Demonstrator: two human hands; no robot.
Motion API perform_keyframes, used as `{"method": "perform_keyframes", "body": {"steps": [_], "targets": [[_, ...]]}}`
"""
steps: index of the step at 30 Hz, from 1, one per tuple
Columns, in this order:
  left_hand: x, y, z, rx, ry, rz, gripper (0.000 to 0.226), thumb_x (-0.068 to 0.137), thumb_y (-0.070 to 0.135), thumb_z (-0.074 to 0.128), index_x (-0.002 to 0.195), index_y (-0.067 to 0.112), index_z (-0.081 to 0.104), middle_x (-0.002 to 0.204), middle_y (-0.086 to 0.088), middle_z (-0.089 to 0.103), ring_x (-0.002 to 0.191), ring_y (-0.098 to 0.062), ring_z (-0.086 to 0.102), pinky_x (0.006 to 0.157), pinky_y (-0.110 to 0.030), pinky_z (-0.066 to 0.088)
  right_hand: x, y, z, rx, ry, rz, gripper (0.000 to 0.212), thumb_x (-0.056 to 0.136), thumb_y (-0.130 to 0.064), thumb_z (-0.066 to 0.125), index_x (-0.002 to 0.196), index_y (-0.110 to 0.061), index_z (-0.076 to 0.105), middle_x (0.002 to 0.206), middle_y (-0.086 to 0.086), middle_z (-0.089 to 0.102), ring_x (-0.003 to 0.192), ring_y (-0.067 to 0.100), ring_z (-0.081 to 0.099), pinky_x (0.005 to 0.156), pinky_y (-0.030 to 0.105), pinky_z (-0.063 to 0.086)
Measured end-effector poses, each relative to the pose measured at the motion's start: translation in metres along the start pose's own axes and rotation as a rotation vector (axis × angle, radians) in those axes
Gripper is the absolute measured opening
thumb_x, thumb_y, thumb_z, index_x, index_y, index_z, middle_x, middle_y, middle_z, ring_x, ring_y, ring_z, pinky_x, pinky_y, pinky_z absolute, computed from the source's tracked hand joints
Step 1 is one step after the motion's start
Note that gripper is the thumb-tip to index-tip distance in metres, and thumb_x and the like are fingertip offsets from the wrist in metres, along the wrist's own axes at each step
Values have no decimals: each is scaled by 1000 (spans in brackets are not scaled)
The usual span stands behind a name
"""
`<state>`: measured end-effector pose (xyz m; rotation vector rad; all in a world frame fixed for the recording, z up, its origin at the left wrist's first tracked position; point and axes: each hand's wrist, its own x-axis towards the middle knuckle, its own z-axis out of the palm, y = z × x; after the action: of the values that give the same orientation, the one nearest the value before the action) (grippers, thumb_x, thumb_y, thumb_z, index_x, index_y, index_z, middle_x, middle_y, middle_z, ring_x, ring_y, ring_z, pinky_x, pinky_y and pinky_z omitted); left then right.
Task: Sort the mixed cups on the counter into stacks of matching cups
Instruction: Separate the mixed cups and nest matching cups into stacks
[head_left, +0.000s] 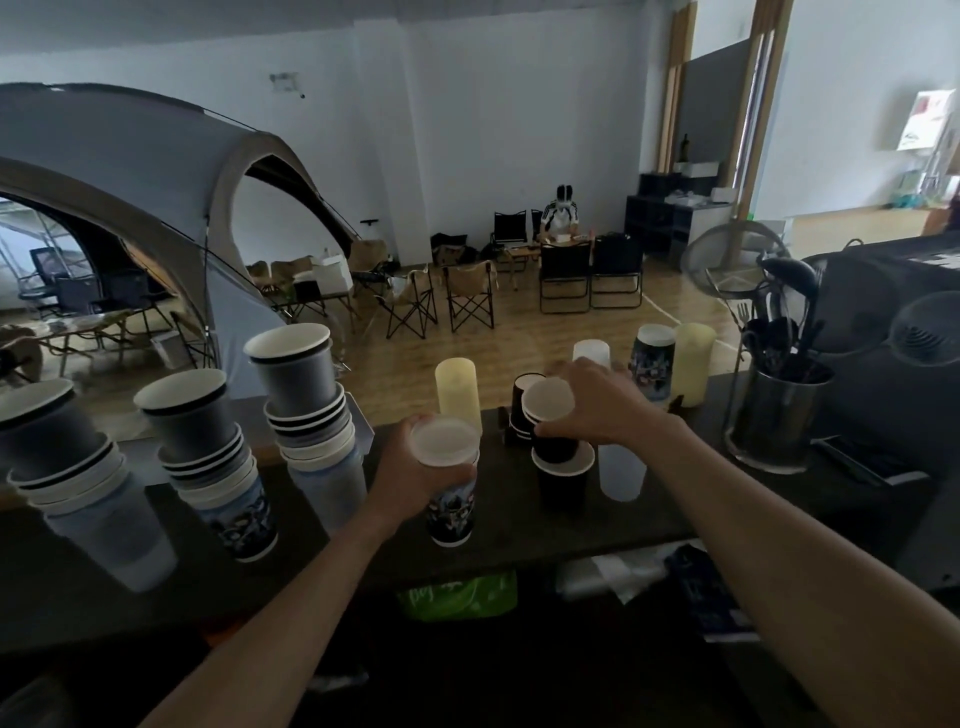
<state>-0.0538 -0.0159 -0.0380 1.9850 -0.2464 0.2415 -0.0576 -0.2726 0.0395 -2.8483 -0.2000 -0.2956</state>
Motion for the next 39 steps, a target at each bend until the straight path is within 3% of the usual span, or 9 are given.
{"method": "perform_keyframes", "body": {"steps": [6, 11, 14, 18, 22, 26, 30, 36, 39], "targets": [[-2, -4, -2, -25, 14, -5, 74, 59, 12, 93, 119, 23, 51, 112, 10, 62, 100, 2, 59, 77, -17, 46, 0, 9, 34, -143, -93, -16, 85, 75, -64, 68, 146, -29, 36, 142, 4, 48, 140, 24, 34, 117, 58, -4], [-7, -8, -2, -14, 13, 20, 79, 55, 25, 94, 122, 25, 51, 117, 8, 63, 106, -2, 61, 86, -21, 50, 4, 14, 49, -198, -147, -13, 87, 74, -64, 70, 145, -25, 38, 151, 1, 39, 145, 22, 26, 116, 61, -9], [-12, -8, -1, -30, 39, 59, 70, 61, 9, 92, 110, 37, 51, 112, 13, 62, 100, 9, 60, 79, -11, 48, 5, 1, 44, -181, -105, -13, 99, 71, -72, 66, 149, -22, 32, 154, 5, 34, 146, 26, 22, 117, 57, 1], [-15, -18, 0, -35, 56, 97, 83, 55, 4, 94, 117, 36, 48, 117, 15, 61, 107, 7, 59, 87, -12, 48, 9, -51, 38, 485, -9, -73, 95, 67, -72, 70, 144, -27, 40, 146, -2, 45, 130, 20, 45, 97, 35, 41], [-13, -21, 0, -5, 35, 127, 77, 58, 12, 94, 125, 17, 57, 118, 2, 68, 111, -13, 65, 95, -40, 54, 10, -89, 53, 515, -160, -174, 86, 63, -56, 83, 137, -26, 50, 131, -2, 58, 118, 17, 56, 92, 31, 47], [-13, -17, 2, 25, 51, 100, 79, 53, 18, 96, 117, 36, 53, 113, 12, 66, 106, 1, 63, 91, -28, 54, 15, -89, 55, 502, -119, -158, 78, 58, -53, 84, 127, -28, 57, 119, -8, 62, 108, 13, 59, 91, 33, 51], [-3, -16, 6, 57, 5, 76, 93, 44, 48, 96, 125, 22, 58, 116, 6, 69, 106, -5, 66, 88, -38, 57, 13, -79, 45, 449, -80, -186, 74, 62, -50, 83, 127, -27, 57, 116, -9, 64, 104, 11, 60, 90, 32, 52], [9, 6, 18, 50, -127, 90, 67, 53, 27, 97, 107, 37, 59, 105, 10, 71, 96, 3, 67, 80, -26, 55, 10, -48, 25, 721, -84, -67, 73, 72, -42, 82, 135, -18, 53, 119, 4, 66, 109, 19, 63, 88, 27, 53], [12, 9, 24, 5, -142, 103, 82, 47, 47, 95, 120, 35, 58, 113, 9, 71, 104, -4, 67, 86, -35, 58, 11, -40, 22, 690, -164, -63, 85, 64, -43, 88, 137, -20, 51, 124, 1, 63, 115, 17, 60, 99, 36, 51]]}}
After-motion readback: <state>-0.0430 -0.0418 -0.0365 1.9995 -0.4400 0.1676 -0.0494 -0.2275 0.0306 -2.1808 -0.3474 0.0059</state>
